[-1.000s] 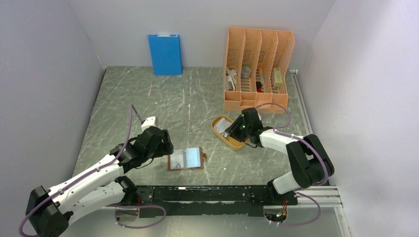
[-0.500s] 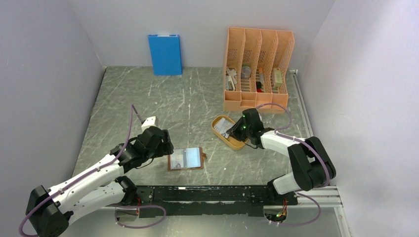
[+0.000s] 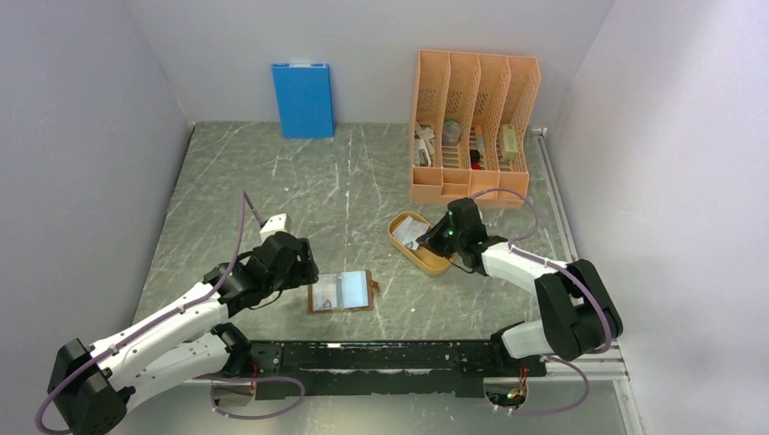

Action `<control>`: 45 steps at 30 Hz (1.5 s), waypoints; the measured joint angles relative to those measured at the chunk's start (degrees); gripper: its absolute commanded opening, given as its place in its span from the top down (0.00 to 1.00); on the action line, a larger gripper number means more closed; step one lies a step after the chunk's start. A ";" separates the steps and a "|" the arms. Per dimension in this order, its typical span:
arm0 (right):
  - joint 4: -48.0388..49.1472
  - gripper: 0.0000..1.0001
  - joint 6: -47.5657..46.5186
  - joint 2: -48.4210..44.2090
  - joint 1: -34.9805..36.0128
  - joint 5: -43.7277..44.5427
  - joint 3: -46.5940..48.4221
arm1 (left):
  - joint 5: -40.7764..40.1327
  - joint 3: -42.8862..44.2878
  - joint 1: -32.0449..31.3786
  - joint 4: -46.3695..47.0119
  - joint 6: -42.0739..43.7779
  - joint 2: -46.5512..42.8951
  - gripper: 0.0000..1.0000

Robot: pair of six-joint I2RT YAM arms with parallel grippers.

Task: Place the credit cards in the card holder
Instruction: Pick up the credit card from the storage box.

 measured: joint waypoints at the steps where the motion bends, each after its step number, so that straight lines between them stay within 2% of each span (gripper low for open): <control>1: 0.00 0.96 0.04 -0.31 0.00 -0.09 0.00 | 0.00 0.00 0.00 0.02 0.02 0.00 0.20; 2: 0.00 1.00 0.09 -0.68 0.00 -0.15 0.00 | 0.00 0.00 0.00 0.02 0.02 0.00 0.20; 16: -3.89 1.00 1.40 -4.92 0.00 -0.13 0.28 | -0.02 0.00 0.00 0.00 0.02 0.00 0.20; 27: -16.55 1.00 5.57 -15.78 -0.42 -0.68 7.96 | -0.37 0.02 0.00 -0.13 -0.02 -0.76 0.20; 33: -19.26 1.00 8.72 -19.30 -4.02 -11.37 10.23 | -0.63 1.75 0.00 -2.03 -0.04 -1.14 0.20; 40: -13.38 1.00 13.88 -20.26 -5.14 -30.10 5.99 | -0.90 4.44 0.00 -2.43 -0.52 -5.33 0.19; 45: -13.05 1.00 12.17 -20.33 -5.07 -34.51 5.31 | -0.26 4.44 0.00 -2.25 -0.28 -5.64 0.16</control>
